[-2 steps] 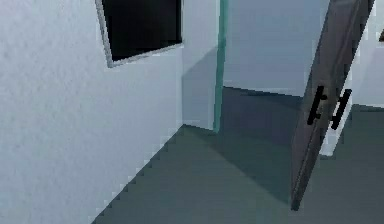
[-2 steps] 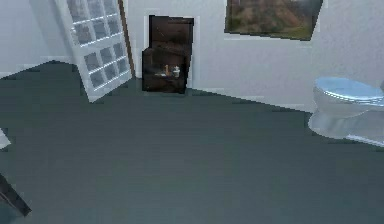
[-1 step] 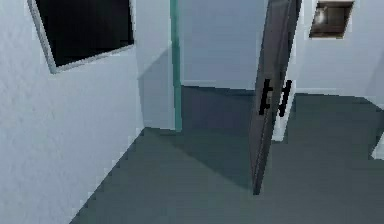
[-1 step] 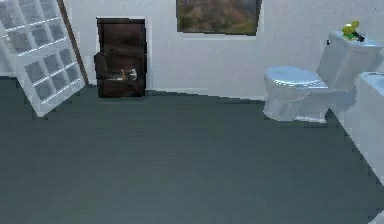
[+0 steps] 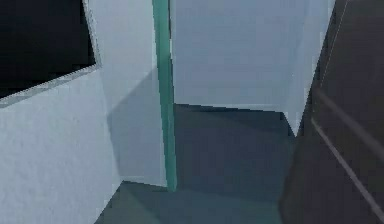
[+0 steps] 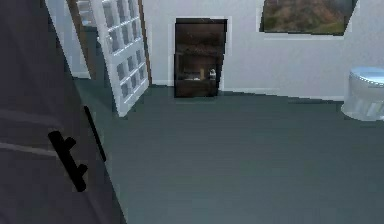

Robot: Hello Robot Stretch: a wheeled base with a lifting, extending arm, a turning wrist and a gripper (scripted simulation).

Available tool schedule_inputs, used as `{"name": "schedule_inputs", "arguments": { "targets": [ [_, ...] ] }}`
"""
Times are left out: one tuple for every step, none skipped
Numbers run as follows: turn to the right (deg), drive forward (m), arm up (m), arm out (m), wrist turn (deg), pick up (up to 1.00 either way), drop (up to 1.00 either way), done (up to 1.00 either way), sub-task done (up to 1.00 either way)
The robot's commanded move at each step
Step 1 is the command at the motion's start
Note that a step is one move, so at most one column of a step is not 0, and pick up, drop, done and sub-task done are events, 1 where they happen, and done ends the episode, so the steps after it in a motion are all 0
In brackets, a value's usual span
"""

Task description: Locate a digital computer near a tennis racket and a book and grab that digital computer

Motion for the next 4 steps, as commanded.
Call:
{"name": "schedule_inputs", "arguments": {
  "targets": [
    [3.0, 0.00, 0.00, 0.00, 0.0, 0.00, 0.00, 0.00, 0.00],
    [0.0, 1.00, 0.00, 0.00, 0.0, 0.00, 0.00, 0.00, 0.00],
    [0.0, 0.45, 0.00, 0.00, 0.0, 0.00, 0.00, 0.00, 0.00],
    [-30.0, 0.00, 0.00, 0.00, 0.0, 0.00, 0.00, 0.00, 0.00]
  ]
}}
